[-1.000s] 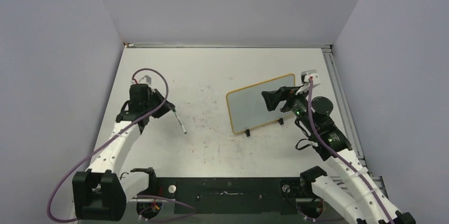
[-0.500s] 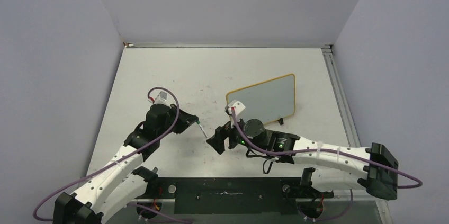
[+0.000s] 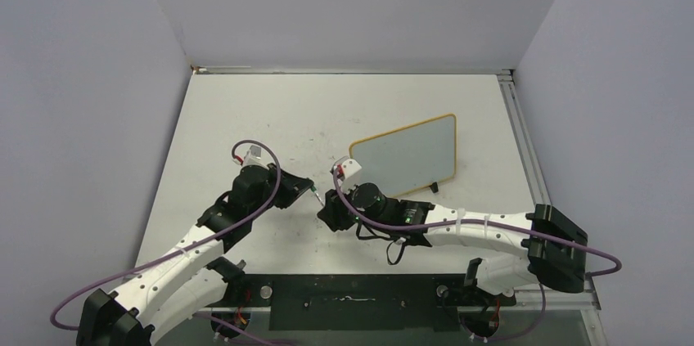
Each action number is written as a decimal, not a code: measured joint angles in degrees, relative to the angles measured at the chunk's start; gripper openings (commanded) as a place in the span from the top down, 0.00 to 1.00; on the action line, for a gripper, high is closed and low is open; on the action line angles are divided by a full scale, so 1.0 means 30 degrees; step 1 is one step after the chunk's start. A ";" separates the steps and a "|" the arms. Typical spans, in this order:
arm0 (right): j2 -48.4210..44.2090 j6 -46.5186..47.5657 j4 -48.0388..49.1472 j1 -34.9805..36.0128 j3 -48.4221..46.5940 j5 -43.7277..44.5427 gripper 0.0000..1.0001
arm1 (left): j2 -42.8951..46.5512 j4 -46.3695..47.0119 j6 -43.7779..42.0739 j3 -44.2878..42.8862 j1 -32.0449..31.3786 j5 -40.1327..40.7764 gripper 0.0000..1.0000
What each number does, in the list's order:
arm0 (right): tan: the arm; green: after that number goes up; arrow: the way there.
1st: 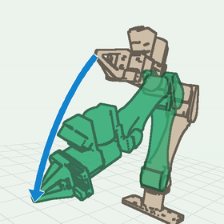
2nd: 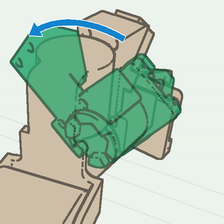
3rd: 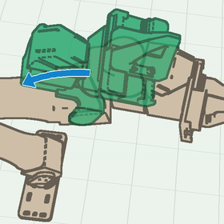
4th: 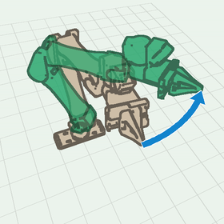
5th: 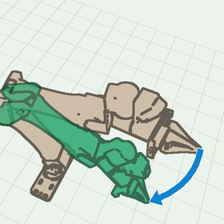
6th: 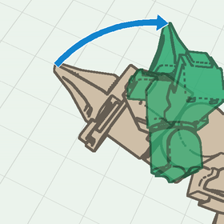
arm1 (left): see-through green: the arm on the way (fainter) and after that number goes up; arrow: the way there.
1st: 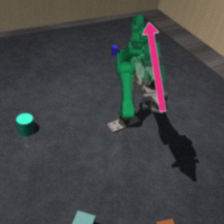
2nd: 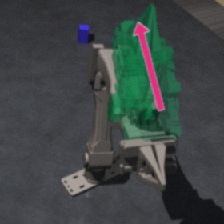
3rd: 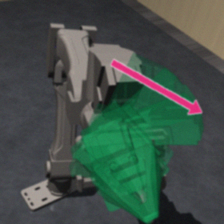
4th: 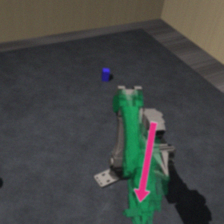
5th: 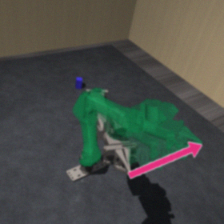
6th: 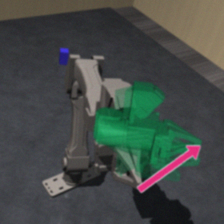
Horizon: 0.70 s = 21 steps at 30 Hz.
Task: Write a sentence on the whiteboard
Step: Open the whiteboard marker at the center of the board.
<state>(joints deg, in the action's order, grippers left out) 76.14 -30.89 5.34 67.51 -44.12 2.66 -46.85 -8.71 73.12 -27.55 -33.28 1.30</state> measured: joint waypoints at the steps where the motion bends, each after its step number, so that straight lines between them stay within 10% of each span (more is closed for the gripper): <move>1: 0.0131 -0.0015 0.0044 0.0000 -0.0044 0.0022 0.75 | 0.0022 0.0007 0.0073 0.0044 -0.0022 0.0036 1.00; 6: 0.0736 -0.0248 -0.0095 -0.0051 -0.0226 0.0780 0.95 | 0.0437 -0.0007 0.0204 0.0219 -0.0036 0.0306 1.00; 13: 0.0692 -0.0284 -0.1319 -0.0102 -0.1005 0.0911 0.95 | 0.0605 -0.0146 -0.1515 0.0102 0.0000 -0.0197 0.25; 21: -0.1581 0.0750 -0.6033 -0.2616 -0.2382 -0.3322 0.95 | 0.0605 -0.4226 -0.9785 -0.5588 0.0007 0.0386 0.28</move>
<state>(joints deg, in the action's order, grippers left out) 71.40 -28.64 -12.75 59.66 -51.27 -7.31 -45.04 -21.39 43.77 -44.31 -33.26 2.46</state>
